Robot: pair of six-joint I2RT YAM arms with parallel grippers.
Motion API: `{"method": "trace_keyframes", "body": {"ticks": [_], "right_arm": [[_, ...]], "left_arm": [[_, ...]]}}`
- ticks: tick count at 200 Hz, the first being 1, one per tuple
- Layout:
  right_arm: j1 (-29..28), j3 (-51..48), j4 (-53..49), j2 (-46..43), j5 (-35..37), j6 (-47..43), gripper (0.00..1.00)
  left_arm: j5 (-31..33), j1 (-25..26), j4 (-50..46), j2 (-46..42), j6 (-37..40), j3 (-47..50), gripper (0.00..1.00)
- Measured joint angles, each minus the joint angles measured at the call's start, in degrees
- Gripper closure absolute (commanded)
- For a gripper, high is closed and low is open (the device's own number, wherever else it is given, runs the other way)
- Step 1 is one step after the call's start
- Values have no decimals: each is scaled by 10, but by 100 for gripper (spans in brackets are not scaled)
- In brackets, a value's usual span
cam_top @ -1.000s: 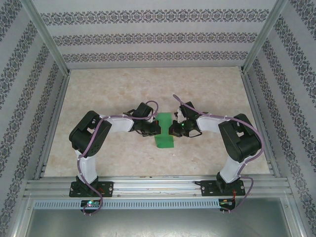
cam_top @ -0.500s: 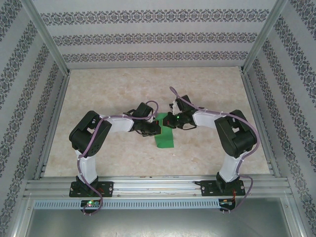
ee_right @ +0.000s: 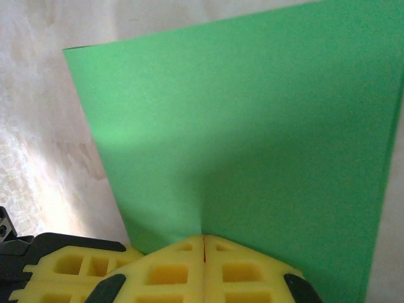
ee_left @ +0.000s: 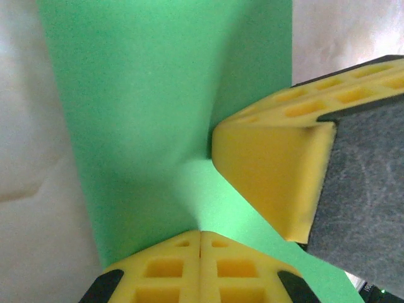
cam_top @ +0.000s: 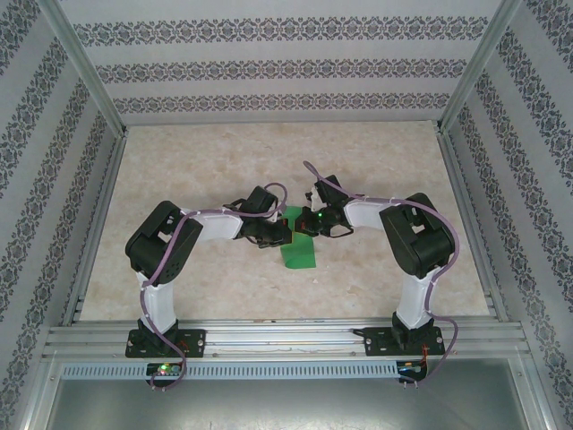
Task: Fold a paper plane with a square sheet of paper (fold left side to right side)
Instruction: First fold the square sheet of paper in half at the center of the table.
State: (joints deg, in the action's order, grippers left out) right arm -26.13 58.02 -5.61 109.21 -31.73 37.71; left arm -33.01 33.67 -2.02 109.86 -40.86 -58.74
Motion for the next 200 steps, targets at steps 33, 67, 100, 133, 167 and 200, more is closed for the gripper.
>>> {"method": "trace_keyframes", "body": {"ticks": [33,67,100,133,167,200], "right_arm": [[0,0,-1,0,1,1,100],[2,0,-1,2,-5,1,100],[2,-1,-2,3,-8,1,100],[2,-1,-2,3,-10,1,100],[3,-1,-2,3,-12,1,100],[3,-2,-2,3,-14,1,100]], "left_arm": [[0,1,23,-15,-4,28,98],[-2,11,25,-39,-4,60,98],[-7,24,4,-65,-3,86,98],[-16,27,-8,-76,-3,97,98],[-20,28,-12,-77,-3,99,98],[-22,33,-20,-86,-3,107,98]]}}
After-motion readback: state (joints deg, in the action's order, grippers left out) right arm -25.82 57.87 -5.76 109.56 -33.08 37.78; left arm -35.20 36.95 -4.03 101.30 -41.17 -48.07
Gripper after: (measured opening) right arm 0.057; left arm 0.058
